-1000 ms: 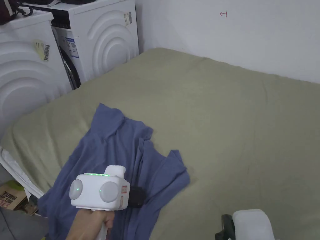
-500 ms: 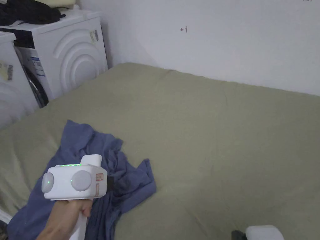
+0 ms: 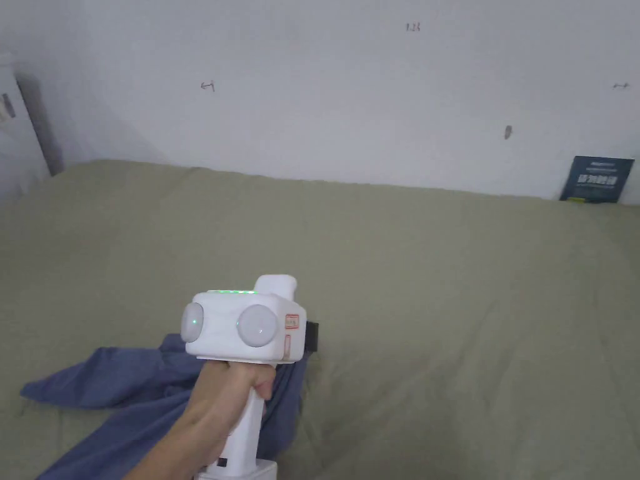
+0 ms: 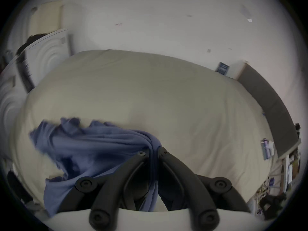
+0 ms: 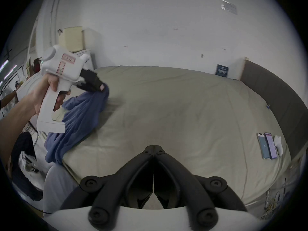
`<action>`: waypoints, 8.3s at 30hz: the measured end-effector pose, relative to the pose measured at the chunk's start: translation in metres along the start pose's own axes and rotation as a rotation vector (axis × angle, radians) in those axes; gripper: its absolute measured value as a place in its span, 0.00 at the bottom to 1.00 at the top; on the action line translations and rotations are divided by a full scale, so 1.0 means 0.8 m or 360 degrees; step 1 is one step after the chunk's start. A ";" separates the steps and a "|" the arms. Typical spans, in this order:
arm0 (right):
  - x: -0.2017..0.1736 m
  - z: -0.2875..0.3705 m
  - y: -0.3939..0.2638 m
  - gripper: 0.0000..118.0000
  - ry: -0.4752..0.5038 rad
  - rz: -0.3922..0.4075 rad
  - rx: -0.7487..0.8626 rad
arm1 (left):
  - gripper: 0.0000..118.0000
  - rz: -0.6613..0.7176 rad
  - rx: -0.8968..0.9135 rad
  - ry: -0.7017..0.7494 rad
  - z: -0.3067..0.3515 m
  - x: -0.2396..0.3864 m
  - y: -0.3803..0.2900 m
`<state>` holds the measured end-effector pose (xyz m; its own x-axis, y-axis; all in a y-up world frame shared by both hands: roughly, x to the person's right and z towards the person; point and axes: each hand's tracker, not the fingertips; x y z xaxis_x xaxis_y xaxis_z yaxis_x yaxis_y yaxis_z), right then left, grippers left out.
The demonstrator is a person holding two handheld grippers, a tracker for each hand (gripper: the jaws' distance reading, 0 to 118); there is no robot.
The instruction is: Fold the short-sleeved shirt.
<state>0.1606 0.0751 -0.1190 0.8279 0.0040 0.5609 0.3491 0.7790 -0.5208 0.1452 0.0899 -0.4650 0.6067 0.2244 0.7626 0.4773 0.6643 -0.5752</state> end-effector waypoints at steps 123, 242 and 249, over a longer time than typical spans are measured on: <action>0.269 -0.422 0.206 0.97 -0.0222 0.0101 -0.0704 | 0.01 -0.0103 -0.0361 0.0147 -0.048 -0.104 -0.133; 0.367 -0.073 -0.058 0.04 0.0025 -0.0811 -0.0423 | 0.01 0.0206 -0.0241 0.0576 0.101 -0.199 -0.215; 0.361 -0.094 -0.062 0.62 -0.0111 -0.0776 -0.0531 | 0.20 0.0271 -0.0235 0.0520 0.095 -0.219 -0.218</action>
<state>0.4155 -0.0095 0.0200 0.5104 -0.2547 0.8214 0.8103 0.4624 -0.3601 -0.0930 -0.0113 -0.4760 0.8441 0.0677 0.5320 0.4243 0.5222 -0.7398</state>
